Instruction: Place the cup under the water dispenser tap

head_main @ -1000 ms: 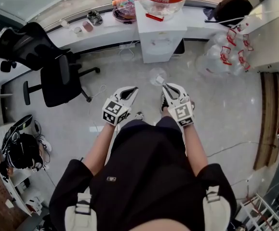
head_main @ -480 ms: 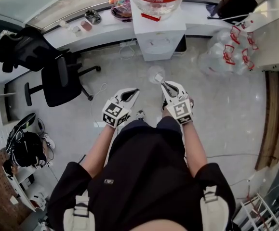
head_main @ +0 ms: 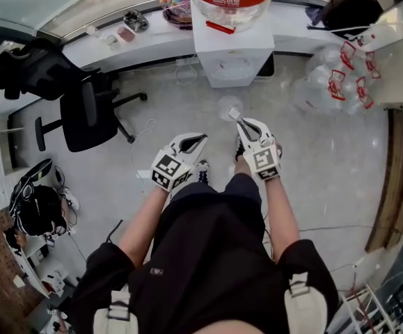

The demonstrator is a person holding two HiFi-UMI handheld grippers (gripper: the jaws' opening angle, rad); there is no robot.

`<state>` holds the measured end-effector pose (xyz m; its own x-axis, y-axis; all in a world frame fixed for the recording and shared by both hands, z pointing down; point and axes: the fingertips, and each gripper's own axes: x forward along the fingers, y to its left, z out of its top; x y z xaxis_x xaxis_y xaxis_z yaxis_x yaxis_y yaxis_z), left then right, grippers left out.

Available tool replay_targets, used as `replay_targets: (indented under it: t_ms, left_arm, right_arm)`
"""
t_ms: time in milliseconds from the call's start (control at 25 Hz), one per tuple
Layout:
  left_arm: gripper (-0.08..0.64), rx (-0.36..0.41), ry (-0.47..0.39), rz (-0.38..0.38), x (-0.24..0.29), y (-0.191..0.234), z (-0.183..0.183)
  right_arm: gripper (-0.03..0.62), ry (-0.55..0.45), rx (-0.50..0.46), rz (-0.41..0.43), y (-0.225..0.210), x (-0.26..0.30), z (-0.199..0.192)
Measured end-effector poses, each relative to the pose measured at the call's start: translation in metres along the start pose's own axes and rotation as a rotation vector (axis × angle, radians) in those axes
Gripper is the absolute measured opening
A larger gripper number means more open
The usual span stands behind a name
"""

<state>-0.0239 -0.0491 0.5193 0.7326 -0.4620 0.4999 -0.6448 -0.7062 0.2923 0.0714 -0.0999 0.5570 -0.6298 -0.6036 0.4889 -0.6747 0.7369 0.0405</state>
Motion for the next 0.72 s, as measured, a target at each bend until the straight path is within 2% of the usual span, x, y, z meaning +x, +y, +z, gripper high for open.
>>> replay_targets:
  t_ms: [160, 720]
  left_arm:
    - [-0.002, -0.007, 0.008, 0.002, 0.008, 0.008, -0.009]
    - [-0.002, -0.083, 0.035, 0.018, 0.033, 0.033, -0.040]
  right_arm:
    - [0.023, 0.020, 0.034, -0.010, -0.010, 0.017, -0.013]
    - [0.023, 0.056, 0.061, 0.002, -0.034, 0.088, -0.055]
